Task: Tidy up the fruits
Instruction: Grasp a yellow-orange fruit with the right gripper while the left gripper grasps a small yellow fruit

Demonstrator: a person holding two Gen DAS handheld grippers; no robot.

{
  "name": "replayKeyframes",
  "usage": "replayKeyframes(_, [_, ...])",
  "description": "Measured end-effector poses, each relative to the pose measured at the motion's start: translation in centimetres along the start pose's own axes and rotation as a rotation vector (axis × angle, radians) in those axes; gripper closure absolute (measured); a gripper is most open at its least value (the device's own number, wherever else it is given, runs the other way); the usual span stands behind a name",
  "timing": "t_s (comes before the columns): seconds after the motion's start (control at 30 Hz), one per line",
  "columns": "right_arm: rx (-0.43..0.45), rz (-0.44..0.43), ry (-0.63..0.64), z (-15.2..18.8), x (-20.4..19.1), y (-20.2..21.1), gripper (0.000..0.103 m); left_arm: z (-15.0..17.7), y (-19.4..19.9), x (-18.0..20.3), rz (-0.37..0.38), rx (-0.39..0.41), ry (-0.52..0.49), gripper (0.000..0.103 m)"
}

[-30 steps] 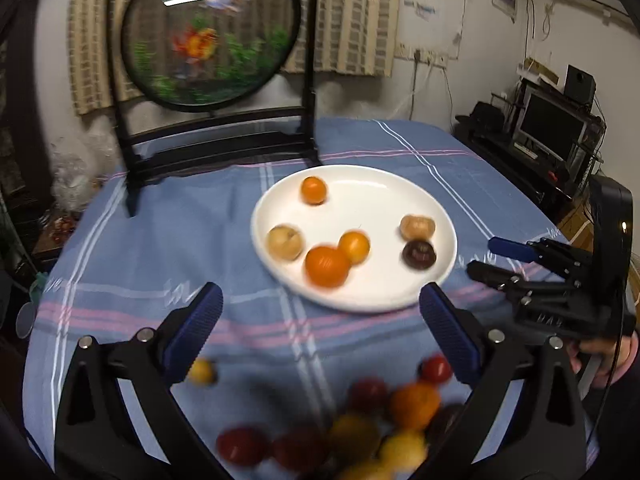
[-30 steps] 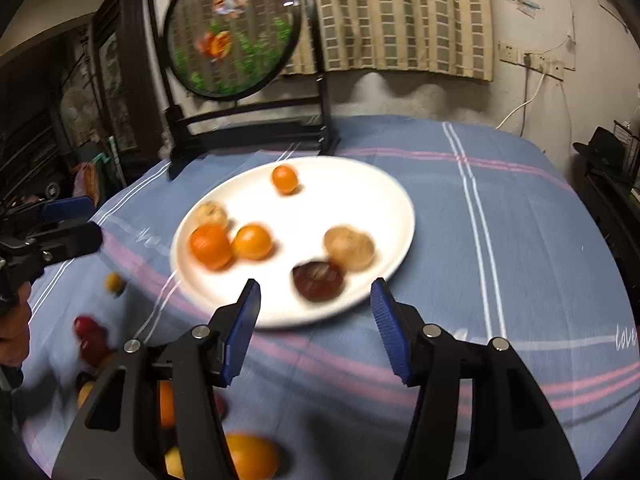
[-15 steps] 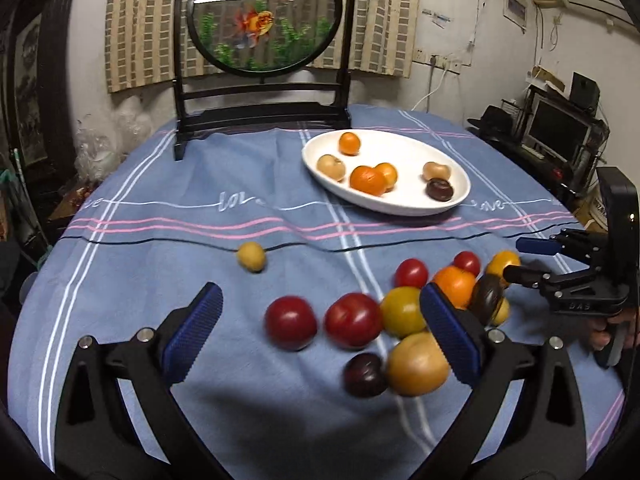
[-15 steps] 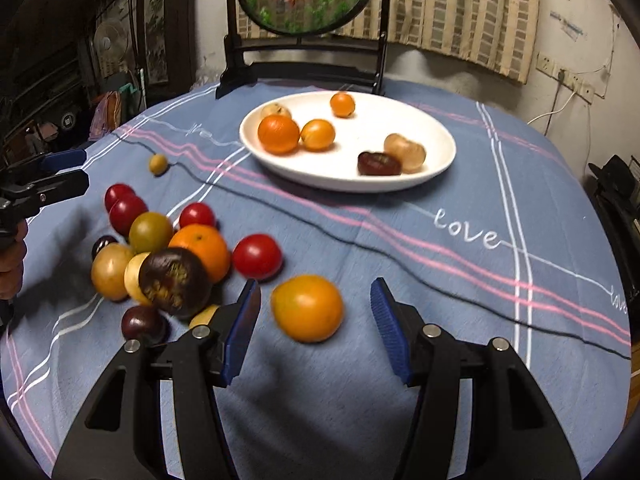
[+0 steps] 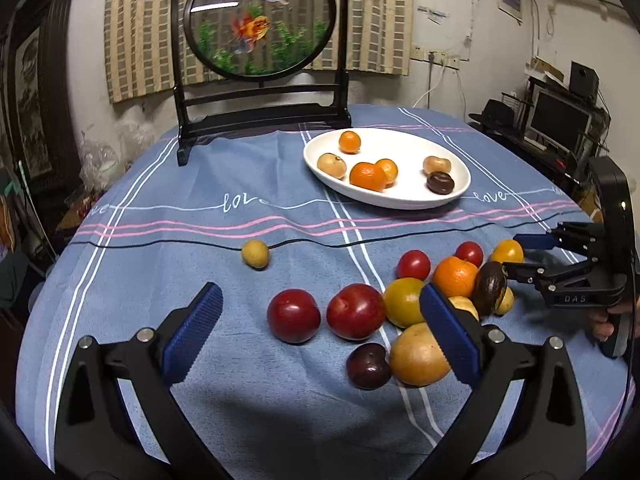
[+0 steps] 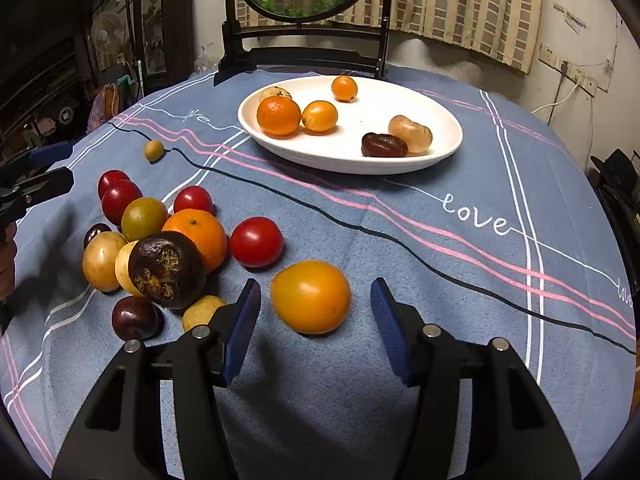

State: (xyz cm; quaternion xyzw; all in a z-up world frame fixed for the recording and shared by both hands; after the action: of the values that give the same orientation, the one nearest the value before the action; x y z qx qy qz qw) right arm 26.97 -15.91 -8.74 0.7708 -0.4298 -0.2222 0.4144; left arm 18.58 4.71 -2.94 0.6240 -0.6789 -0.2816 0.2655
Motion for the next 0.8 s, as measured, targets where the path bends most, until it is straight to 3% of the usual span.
replayKeyframes(0.17, [-0.004, 0.007, 0.026, 0.0, -0.5, -0.2, 0.048, 0.2, -0.1, 0.5, -0.003, -0.002, -0.029, 0.002])
replayKeyframes(0.33, [-0.021, 0.007, 0.020, 0.1, -0.4, -0.7, 0.060, 0.3, 0.0, 0.8, 0.011, -0.003, -0.041, 0.002])
replayKeyframes(0.43, [-0.018, -0.011, 0.004, 0.1, -0.1, -0.5, 0.060, 0.4, 0.3, 1.3, 0.049, -0.001, -0.066, 0.002])
replayKeyframes(0.5, [-0.015, -0.023, -0.007, 0.1, -0.1, -0.4, 0.060, 0.3, 0.5, 1.4, 0.037, 0.019, -0.082, 0.003])
replayKeyframes(0.63, [-0.014, -0.010, -0.011, 0.1, 0.0, -0.4, 0.060, -0.8, -0.8, -0.6, 0.040, -0.011, -0.007, 0.005])
replayKeyframes(0.73, [-0.010, -0.009, -0.014, 0.0, -0.1, -0.3, 0.061, -2.2, -2.9, -2.1, 0.021, -0.064, 0.032, 0.015])
replayKeyframes(0.8, [-0.007, -0.008, -0.013, 0.0, -0.2, -0.2, 0.060, -3.2, -4.9, -3.1, -0.002, -0.114, 0.062, 0.039])
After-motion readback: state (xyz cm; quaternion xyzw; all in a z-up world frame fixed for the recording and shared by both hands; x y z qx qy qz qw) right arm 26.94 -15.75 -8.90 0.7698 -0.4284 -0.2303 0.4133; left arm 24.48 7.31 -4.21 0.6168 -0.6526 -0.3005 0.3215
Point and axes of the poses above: each gripper's, at about its wrist camera, not at the fingertips, and y roughly against the way its jaws point, x to its right, z to its underside, the point moved 4 cm from there along -y, roughly the way its jaws point, and after that the axes turned 9 degrees about -x, right-handed, at the moved point
